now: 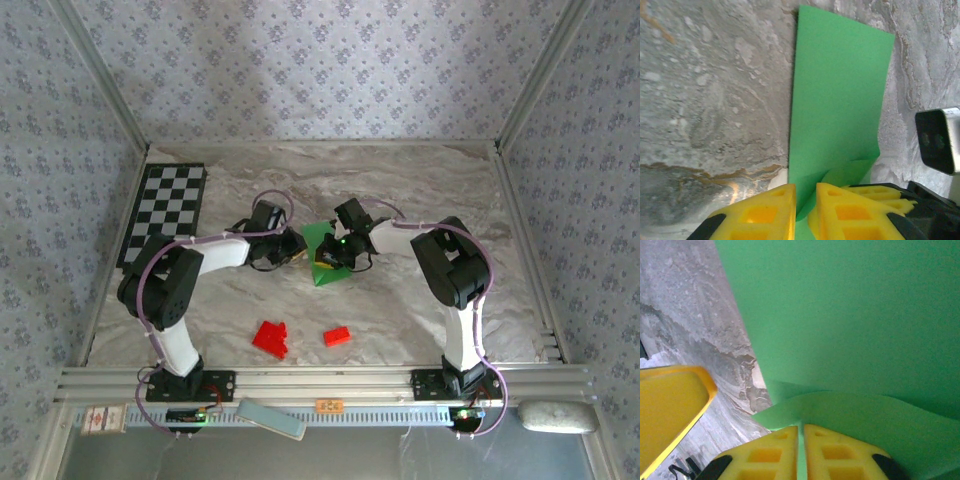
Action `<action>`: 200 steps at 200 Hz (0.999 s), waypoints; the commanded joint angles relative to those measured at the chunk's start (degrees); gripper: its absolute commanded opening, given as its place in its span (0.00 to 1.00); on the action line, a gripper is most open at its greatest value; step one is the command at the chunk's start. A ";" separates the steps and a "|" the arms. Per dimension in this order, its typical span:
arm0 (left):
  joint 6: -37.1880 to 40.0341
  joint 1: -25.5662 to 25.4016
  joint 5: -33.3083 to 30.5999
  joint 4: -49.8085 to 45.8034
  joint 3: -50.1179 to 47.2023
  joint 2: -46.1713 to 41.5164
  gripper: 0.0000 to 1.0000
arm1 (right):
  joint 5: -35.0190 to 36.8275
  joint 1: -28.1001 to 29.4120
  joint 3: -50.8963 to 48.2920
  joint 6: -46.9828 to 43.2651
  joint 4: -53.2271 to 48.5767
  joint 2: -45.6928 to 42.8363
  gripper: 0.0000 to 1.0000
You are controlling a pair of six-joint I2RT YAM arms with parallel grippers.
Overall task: Fold a paper plane with a square sheet of paper (pick it up from the middle)
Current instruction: Fold the triangle a second time at the center of the table.
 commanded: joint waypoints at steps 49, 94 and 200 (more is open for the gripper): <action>-0.84 -2.39 2.40 1.37 0.93 0.69 0.12 | 2.26 -0.41 -0.96 -0.89 -3.75 2.09 0.05; -1.09 -3.01 2.60 1.19 1.61 1.86 0.08 | 2.29 -0.48 -0.93 -0.81 -3.87 2.17 0.04; -0.34 -3.27 2.88 0.31 2.95 3.56 0.06 | 2.14 -0.47 -0.92 -0.76 -3.93 2.26 0.04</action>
